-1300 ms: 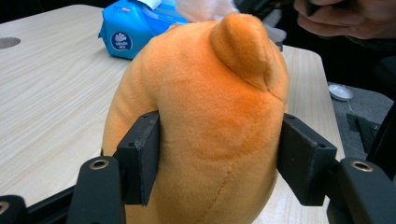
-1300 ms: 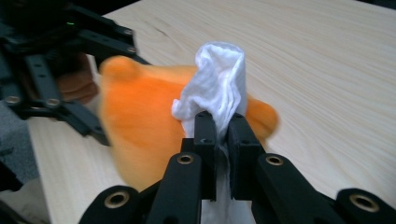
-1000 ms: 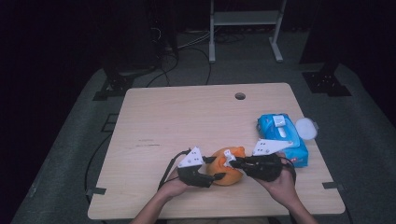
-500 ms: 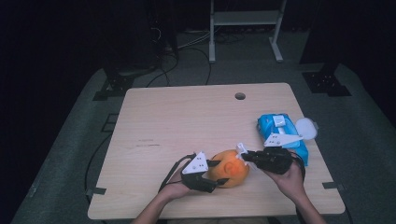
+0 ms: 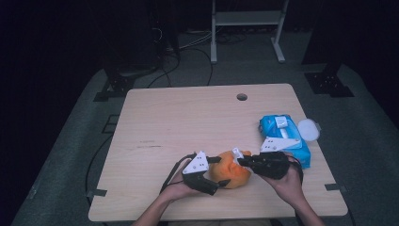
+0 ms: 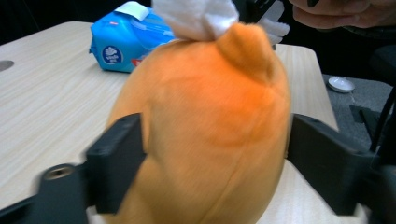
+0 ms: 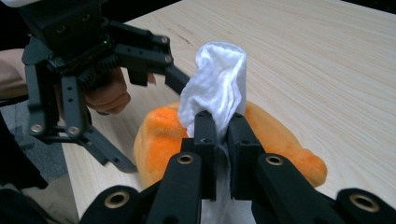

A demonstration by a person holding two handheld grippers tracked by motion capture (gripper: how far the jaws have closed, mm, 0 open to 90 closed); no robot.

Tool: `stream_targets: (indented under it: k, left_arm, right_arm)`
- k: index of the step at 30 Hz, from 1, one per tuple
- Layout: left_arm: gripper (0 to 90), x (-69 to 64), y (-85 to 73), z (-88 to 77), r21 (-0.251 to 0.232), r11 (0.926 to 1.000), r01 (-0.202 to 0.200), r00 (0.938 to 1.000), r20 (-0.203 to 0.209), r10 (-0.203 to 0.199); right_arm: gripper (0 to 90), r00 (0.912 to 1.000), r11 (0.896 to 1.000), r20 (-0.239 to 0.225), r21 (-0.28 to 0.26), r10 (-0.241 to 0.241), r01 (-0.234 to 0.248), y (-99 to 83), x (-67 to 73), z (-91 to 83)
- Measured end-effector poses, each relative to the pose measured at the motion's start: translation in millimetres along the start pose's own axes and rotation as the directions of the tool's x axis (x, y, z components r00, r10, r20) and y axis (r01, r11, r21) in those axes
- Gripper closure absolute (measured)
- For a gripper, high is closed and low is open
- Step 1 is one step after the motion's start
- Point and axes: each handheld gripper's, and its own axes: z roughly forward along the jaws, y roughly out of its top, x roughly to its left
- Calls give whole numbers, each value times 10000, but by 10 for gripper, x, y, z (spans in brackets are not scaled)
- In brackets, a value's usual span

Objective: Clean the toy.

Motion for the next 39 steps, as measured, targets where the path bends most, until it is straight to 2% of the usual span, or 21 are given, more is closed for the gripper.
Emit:
stream_targets:
  k: [3, 4, 10, 11, 12, 13, 16, 21, 22, 23, 24, 25, 27, 28, 29, 33, 34, 35, 36, 37, 39]
  left_arm:
    - [117, 49, -80, 32, 289, 9996, -43, 9999, 124, 39]
    - [108, 47, -113, 84, 323, 9986, -427, 9991, 101, 424]
    - [80, 65, -148, 183, 35, 9989, -473, 9987, -208, 473]
    - [115, 62, -153, 175, -10, 9990, -455, 9986, -260, 454]
    - [266, 54, -141, 157, 19, 9989, -464, 9982, -366, 465]
    - [266, 46, -103, 130, 140, 9986, -505, 9976, -460, 511]
    - [379, 38, 53, 13, 250, 9974, -669, 9954, -676, 684]
    - [390, 61, 214, -212, 543, 9938, -975, 9849, -1380, 1042]
    - [391, 87, 193, -233, 968, 9910, -923, 9787, -1744, 1082]
    - [390, 87, 193, -233, 968, 9910, -923, 9787, -1744, 1082]
    - [387, 102, 114, -190, 1488, 9861, -733, 9761, -1920, 1016]
    - [375, 102, 114, -190, 1488, 9861, -733, 9761, -1920, 1016]
    - [358, 101, 76, -168, 1469, 9885, -360, 9833, -1716, 613]
    - [326, 69, 109, -177, 1641, 9857, -377, 9874, -1455, 620]
    - [313, 69, 109, -177, 1641, 9857, -377, 9874, -1455, 620]
    - [305, -16, 137, -198, 1957, 9798, -410, 9968, -587, 535]
    - [309, -42, 147, -219, 1956, 9801, -348, 9991, -180, 391]
    - [309, -57, 157, -235, 1986, 9797, -272, 9995, 186, 240]
    - [309, -78, 175, -257, 2115, 9770, -278, 9966, 819, 107]
    - [308, -78, 175, -257, 2115, 9770, -278, 9966, 819, 107]
    - [307, -108, 187, -265, 2205, 9749, -313, 9903, 1393, 3]
  right_arm:
    - [830, 9999, 9999, 121, -25, 119, -119, -23, -56, -28]
    - [830, 9996, 9997, 86, -41, 258, -257, -41, -93, -34]
    - [830, 9994, 9995, 87, -66, 323, -323, -44, -88, -24]
    - [830, 9995, 9995, 91, -80, 311, -311, -41, -81, -19]
    - [830, 9992, 9991, 66, -144, 401, -400, -36, -77, -16]
    - [830, 9992, 9991, 66, -144, 401, -400, -36, -77, -16]
    - [831, 9981, 9960, 88, -659, 608, -601, -3, -102, -57]
    - [831, 9966, 9922, -72, -935, 826, -830, 34, -159, 15]
    - [831, 9939, 9898, -279, -913, 1070, -1092, 44, -215, 130]
    - [831, 9939, 9898, -279, -913, 1070, -1092, 44, -215, 130]
    - [831, 9934, 9922, -256, -518, 1121, -1134, 37, -277, 269]
    - [831, 9934, 9922, -256, -518, 1121, -1134, 37, -277, 269]
    - [831, 9889, 9898, -470, -165, 1407, -1417, -2, -348, 379]
    - [831, 9861, 9874, -601, -238, 1550, -1566, -6, -383, 369]
    - [831, 9861, 9874, -601, -238, 1550, -1566, -6, -383, 369]
    - [828, 9896, 9918, -658, 208, 1276, -1264, -6, -334, 316]
    - [828, 9903, 9926, -740, 399, 1174, -1147, -49, -301, 286]
    - [828, 9903, 9926, -740, 399, 1174, -1147, -49, -301, 286]
    - [827, 9898, 9926, -840, 495, 1152, -1113, -97, -270, 243]
    - [827, 9898, 9926, -840, 495, 1152, -1113, -97, -270, 243]
    - [826, 9903, 9935, -921, 563, 1040, -991, -145, -228, 201]
